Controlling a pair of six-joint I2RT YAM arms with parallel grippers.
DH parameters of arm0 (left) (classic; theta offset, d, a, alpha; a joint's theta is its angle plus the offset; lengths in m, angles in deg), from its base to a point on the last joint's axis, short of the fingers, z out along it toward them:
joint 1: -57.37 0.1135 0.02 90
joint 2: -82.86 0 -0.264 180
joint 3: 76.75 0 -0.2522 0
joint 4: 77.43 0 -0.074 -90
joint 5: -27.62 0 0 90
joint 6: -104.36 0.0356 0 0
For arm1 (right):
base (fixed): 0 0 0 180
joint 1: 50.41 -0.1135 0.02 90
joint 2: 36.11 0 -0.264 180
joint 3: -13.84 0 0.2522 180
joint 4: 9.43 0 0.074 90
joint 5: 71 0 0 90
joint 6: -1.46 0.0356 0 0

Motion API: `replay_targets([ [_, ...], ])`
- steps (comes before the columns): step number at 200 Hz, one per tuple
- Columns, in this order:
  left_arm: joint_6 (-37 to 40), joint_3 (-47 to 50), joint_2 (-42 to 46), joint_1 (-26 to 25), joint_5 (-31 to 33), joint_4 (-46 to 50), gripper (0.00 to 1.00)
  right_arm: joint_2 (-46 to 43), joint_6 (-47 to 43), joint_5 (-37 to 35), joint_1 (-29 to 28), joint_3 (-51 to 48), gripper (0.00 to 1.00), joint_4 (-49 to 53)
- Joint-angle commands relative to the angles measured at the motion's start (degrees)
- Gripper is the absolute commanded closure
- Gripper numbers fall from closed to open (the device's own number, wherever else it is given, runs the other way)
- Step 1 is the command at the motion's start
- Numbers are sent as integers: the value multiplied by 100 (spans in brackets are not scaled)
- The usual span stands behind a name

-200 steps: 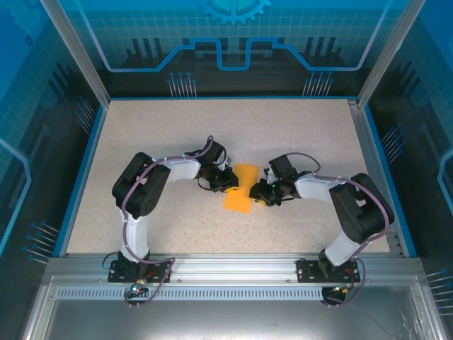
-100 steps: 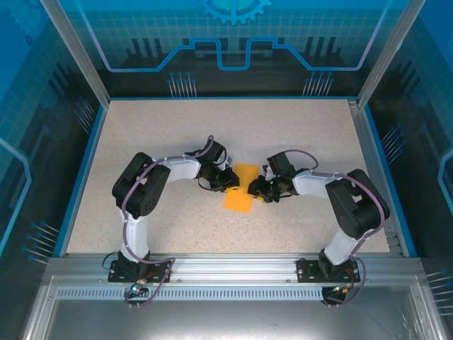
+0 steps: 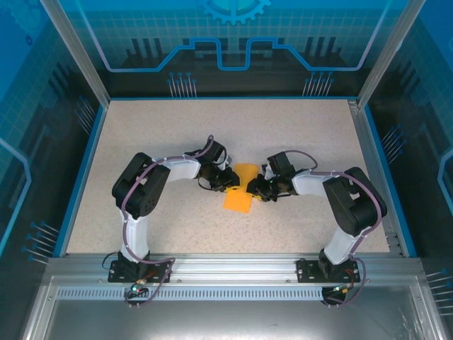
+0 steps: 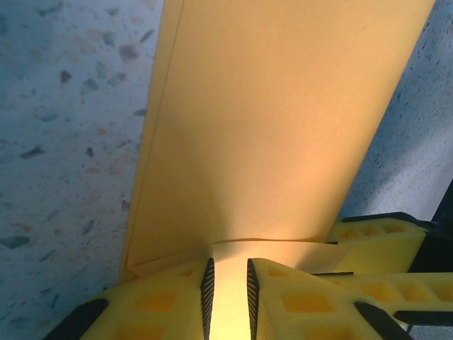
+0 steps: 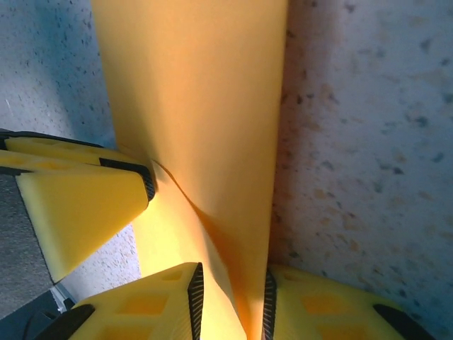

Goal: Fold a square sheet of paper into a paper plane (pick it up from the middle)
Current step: Turn over the paper at the center of the table.

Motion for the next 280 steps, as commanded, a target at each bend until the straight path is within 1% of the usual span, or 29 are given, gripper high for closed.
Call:
replay_targets([
  [1,132,-107,110,1,133,105,78,93,63,164,5,-22,69,-324],
  [33,97,-100,140,5,178,92,78,-45,26,139,5,-154,68,-450],
  [78,-22,-124,254,8,176,-22,77,-93,-192,353,1,-371,69,-837],
  [108,-124,-73,422,17,203,-142,76,45,-301,503,-39,-396,73,-1135],
  [138,-218,199,867,47,564,-251,71,104,-291,622,-46,-351,77,-1345],
  [161,-340,530,1313,179,927,-273,69,-3,-415,580,-62,-251,81,-1143],
  [195,-466,1021,2056,403,1275,-308,67,-284,-785,533,-52,58,89,-469],
  [207,-453,1141,2305,458,1413,-224,65,-444,-984,490,-61,257,92,-37],
  [224,-423,1268,2655,503,1632,-81,65,-798,-1374,86,-73,574,93,914],
  [227,-410,1299,2713,509,1679,-57,65,-869,-1446,7,-74,786,93,1056],
  [241,-405,1419,3024,554,1960,62,62,-1167,-1889,-593,-111,1269,93,2127],
  [252,-410,1526,3285,595,2242,156,61,-1322,-2184,-1339,-182,1705,93,3119],
  [262,-417,1630,3522,631,2518,245,61,-1366,-2392,-2161,-311,2216,92,3965],
  [272,-455,1729,3751,667,2829,364,59,-1309,-2480,-3239,-496,2756,92,4966],
  [280,-504,1814,3928,691,3065,451,57,-1209,-2524,-3936,-682,3187,92,5640],
])
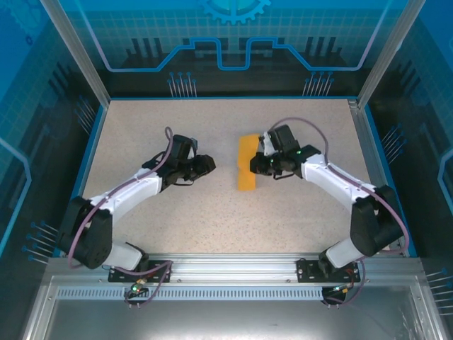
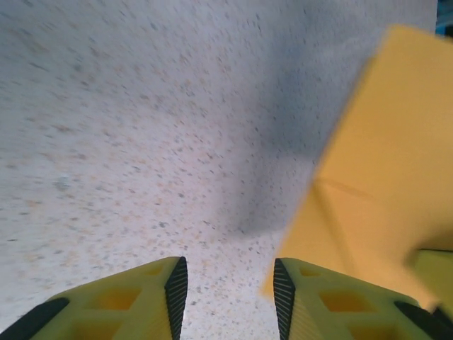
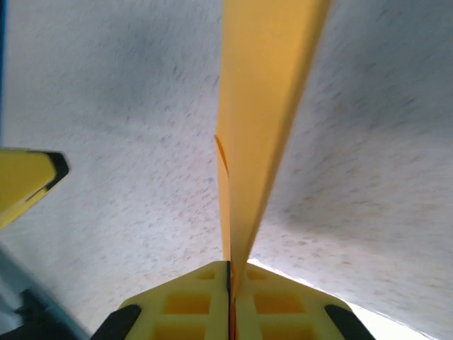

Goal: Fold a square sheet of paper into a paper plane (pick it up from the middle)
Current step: Turn over the paper at the center of the table.

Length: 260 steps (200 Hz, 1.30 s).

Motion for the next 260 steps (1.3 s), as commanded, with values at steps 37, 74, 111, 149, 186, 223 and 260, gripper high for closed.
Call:
replay_targets([
  [37,-439,693,1218,250,1814,684,51,1013,321,-5164,-1287,2757,93,5529],
  [74,-767,1031,1902,326,2742,1187,46,2251,852,-5143,-1817,3638,93,6369],
  [111,-646,1221,2516,419,3099,1548,41,4078,756,-4248,-2427,5041,89,6410],
  [149,-654,1279,2943,489,3105,1895,41,5107,458,-2568,-2545,5905,82,5334],
  [186,-766,1346,3305,507,3098,2076,39,4162,385,-896,-2397,4734,59,3341],
  [223,-684,1361,3303,516,2552,1676,38,2318,782,202,-1837,2134,53,953],
  [260,-332,1108,2176,496,514,404,40,1587,1269,1223,-1152,104,73,-1048],
])
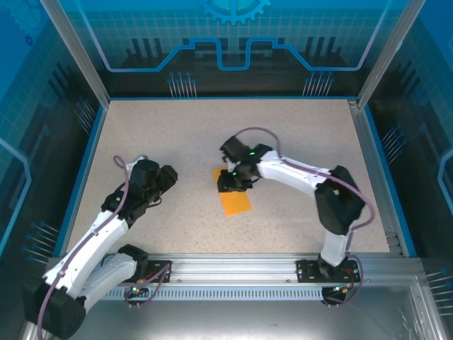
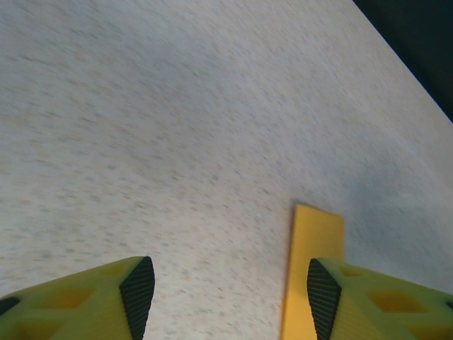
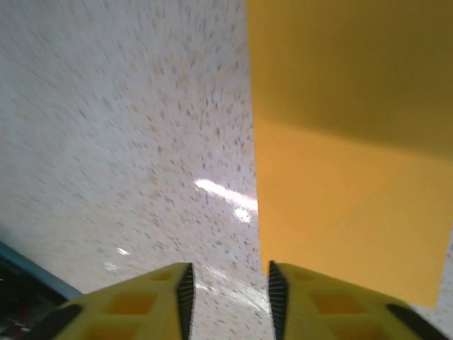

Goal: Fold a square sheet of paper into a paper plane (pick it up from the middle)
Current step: Turn over the paper at the center of the table.

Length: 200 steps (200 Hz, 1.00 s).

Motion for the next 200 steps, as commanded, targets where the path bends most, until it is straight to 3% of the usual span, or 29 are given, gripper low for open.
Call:
replay_targets([
  [1,258,-173,-766,34,-1616,-959,40,-38,406,1088,324,-917,73,-1819],
  [29,206,-671,-2219,-133,-3003,-1824,45,41,489,1078,453,-1440,79,-2148],
  [56,355,-1569,-3663,-542,-3433,-1647,52,110,866,1117,530,-2020,84,-2749],
  [120,254,-2700,-5327,-732,-3066,-913,59,43,1545,671,523,-2867,85,-3296],
  [153,284,-2940,-5754,-733,-2771,-671,61,-55,2232,435,462,-3324,85,-3805],
  [200,442,-3374,-6220,-734,-2860,-714,61,-165,2546,244,238,-3406,84,-4100],
])
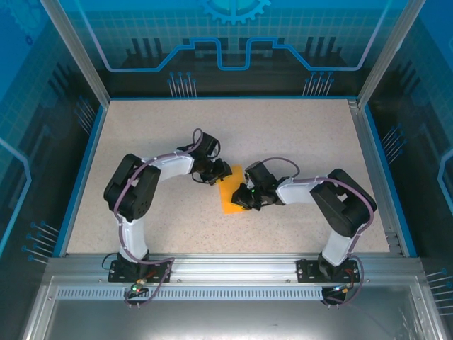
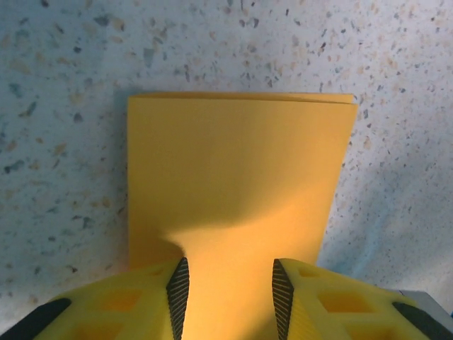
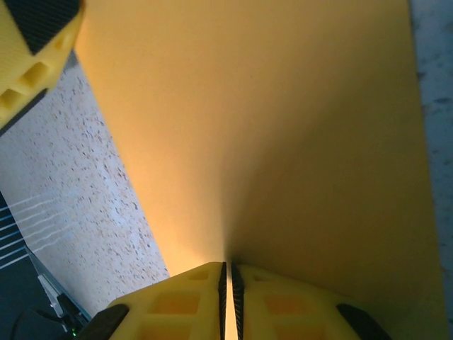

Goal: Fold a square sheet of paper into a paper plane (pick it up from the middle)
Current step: Turn over the paper at the center of the table.

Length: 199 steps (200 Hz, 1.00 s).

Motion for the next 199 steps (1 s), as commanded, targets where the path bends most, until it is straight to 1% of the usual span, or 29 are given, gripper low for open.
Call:
replay_targets([
  [1,228,-385,-229,18,33,191,61,44,309,-438,-147,-204,84,97],
  [18,268,-533,-364,25,-61,190,61,-80,190,-444,-129,-77,82,321],
  [31,294,-591,-422,33,-116,192,61,-291,45,-593,-105,11,81,615],
  [47,327,-570,-373,28,-92,183,61,-640,-144,-871,-36,74,77,1089],
  [55,346,-552,-332,34,-75,195,61,-794,-242,-996,20,91,73,1306],
  [68,390,-505,-230,33,-73,201,60,-965,-373,-1058,128,46,70,1510],
  [90,463,-362,41,30,-127,131,58,-1107,-455,-944,309,-91,67,1561],
  [110,606,-318,158,28,-136,184,56,-1206,-431,-902,321,-213,64,1496],
  [127,612,-355,29,56,-143,220,57,-1193,-414,-875,318,-229,63,1531],
  [154,505,-396,-185,98,-253,17,57,-1154,-485,-965,325,-227,62,1637],
  [176,524,-518,-395,115,-243,115,57,-1117,-568,-1084,369,-196,59,1764],
  [199,484,-462,-518,171,-196,164,58,-980,-626,-972,413,-188,58,1790],
])
